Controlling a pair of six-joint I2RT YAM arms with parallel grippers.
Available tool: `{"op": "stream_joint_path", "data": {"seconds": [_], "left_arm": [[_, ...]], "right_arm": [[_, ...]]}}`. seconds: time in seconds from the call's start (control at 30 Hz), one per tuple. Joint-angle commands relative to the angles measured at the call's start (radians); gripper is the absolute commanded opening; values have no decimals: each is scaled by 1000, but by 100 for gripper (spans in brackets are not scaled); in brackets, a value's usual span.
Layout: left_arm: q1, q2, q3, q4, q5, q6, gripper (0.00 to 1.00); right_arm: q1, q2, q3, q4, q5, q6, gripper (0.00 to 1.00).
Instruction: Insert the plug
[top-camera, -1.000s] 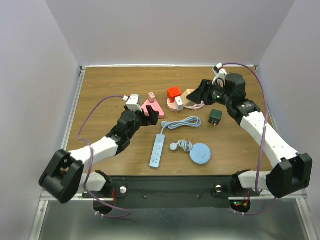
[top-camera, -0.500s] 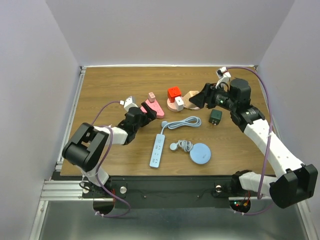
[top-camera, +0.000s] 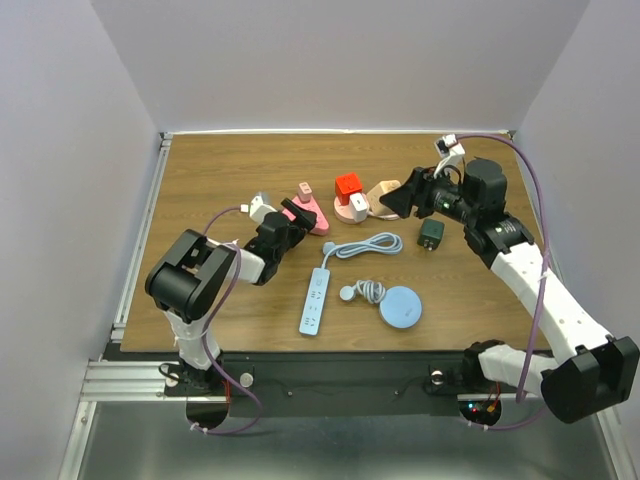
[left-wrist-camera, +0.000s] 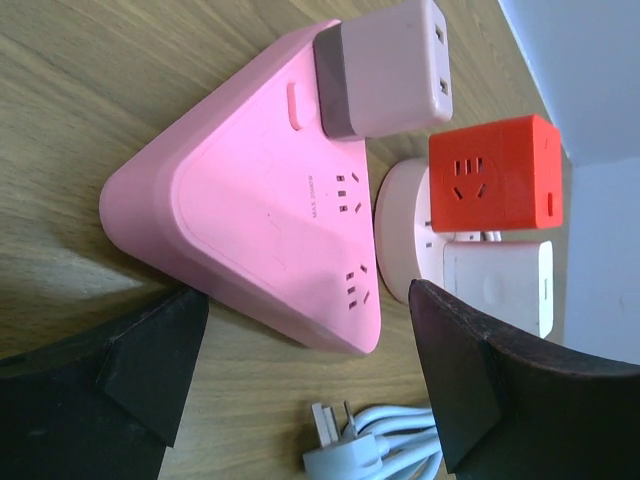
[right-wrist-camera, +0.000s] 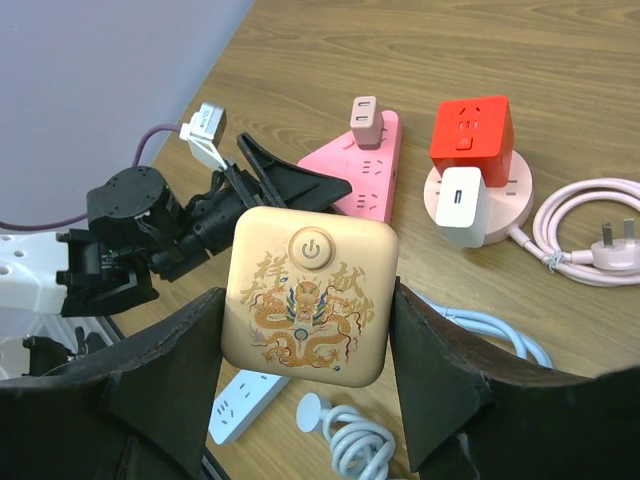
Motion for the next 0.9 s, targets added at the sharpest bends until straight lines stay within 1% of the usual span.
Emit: {"op": "stream_joint_path", "data": {"seconds": [0.0,0.1,0.13,0.2,0.23,0.3,0.33,0.4,0.43,0.5,0.53,0.57,0.6,0.63,0.67,0.7,0.8,0.83,0.87], "left_arm": [[2,23,22,4,-87,-30,93],[2,30,28,4,-110,-27,86],[2,29,29,4,-116,-21,79],[4,27,28,9,-124,-10,72],[6,21,25,7,-128,0,63],[7,20,17,13,-135,8,54],[12,17,11,24,-139,17,46],[18,16,5,38,-135,28,39],[24,20,-3,55,-118,32,31],[42,20,-17,87,-98,49,21],[50,18,-29,111,-72,55,9],[59,17,-35,124,-54,62,3],[79,18,-40,139,-29,83,0],[93,26,-46,170,40,97,0],[114,29,-47,181,80,105,0],[128,35,-44,194,176,112,0],[156,58,-47,233,363,108,0],[157,61,-50,239,364,108,0],[157,59,-52,239,414,118,0]], "right_arm": [[0,-45,-10,73,-23,-20,0],[0,-47,-21,73,-26,-19,0],[0,-47,-29,73,-27,-22,1],[0,-45,-33,71,-28,-31,0],[0,-45,-38,73,-28,-35,0],[0,-42,-44,73,-36,-45,0],[0,-42,-46,73,-45,-51,0],[0,-38,-52,71,-59,-57,0],[0,-36,-52,73,-75,-69,0],[0,-27,-55,73,-92,-83,0],[0,-22,-55,71,-99,-98,0],[0,-18,-55,73,-114,-106,0],[1,-8,-55,71,-125,-117,0],[9,-4,-50,71,-137,-140,0],[16,2,-47,73,-135,-152,0],[44,16,-38,73,-117,-182,0],[119,60,-18,74,-91,-238,0],[134,61,-12,76,-86,-247,0],[150,93,-3,79,-80,-258,0]]}}
